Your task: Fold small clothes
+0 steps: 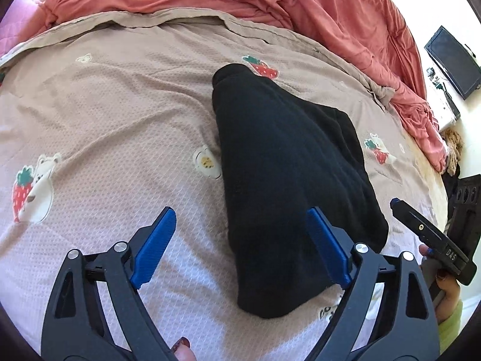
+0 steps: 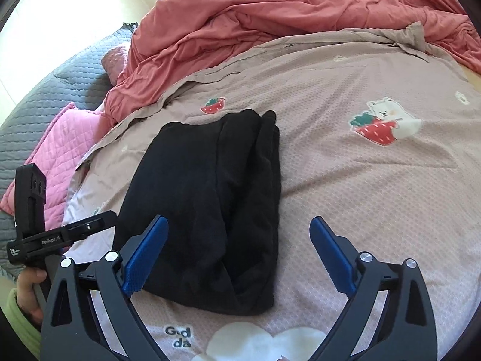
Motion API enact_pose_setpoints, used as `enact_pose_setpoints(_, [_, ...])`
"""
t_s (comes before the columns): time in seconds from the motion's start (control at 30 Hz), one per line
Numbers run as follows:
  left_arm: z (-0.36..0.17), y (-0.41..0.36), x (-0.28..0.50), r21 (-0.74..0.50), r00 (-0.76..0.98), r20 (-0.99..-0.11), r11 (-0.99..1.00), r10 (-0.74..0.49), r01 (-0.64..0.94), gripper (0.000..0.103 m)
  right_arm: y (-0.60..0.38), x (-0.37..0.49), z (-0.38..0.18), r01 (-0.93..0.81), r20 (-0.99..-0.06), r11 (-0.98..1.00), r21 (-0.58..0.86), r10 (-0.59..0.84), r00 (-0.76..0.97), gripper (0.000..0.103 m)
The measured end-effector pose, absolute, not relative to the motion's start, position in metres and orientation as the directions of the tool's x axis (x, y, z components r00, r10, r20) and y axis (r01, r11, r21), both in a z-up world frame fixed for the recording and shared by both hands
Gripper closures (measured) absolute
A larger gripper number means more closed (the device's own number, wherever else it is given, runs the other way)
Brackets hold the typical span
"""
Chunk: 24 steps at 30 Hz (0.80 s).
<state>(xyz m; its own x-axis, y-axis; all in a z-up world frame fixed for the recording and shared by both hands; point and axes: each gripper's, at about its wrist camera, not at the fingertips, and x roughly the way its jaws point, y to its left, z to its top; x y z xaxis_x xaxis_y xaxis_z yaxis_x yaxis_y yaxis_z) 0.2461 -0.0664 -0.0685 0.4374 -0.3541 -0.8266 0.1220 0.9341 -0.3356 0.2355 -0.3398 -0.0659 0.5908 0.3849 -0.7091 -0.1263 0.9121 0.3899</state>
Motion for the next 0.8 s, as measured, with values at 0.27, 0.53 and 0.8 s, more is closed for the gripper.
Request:
enact_pose_setpoints(0.27, [-0.069, -0.079, 0.269, -0.310, 0.435, -0.834, 0.940, -0.340, 0.141, 0.019, -0.324, 0.252, -0.084, -0.170, -0.742, 0.904, 0.392, 0.420, 0.522, 0.008])
enact_pose_setpoints(0.53, [-0.083, -0.084, 0.298, -0.353, 0.396, -0.839, 0.927, -0.372, 0.124, 0.019, -0.312, 0.264, -0.108, -0.190, -0.765, 0.890, 0.415, 0.454, 0.457, 0.008])
enact_pose_setpoints(0.8, [-0.097, -0.093, 0.314, -0.366, 0.363, -0.845, 0.919, -0.394, 0.144, 0.019, -0.307, 0.274, -0.114, -0.233, -0.736, 0.854, 0.465, 0.519, 0.434, 0.008])
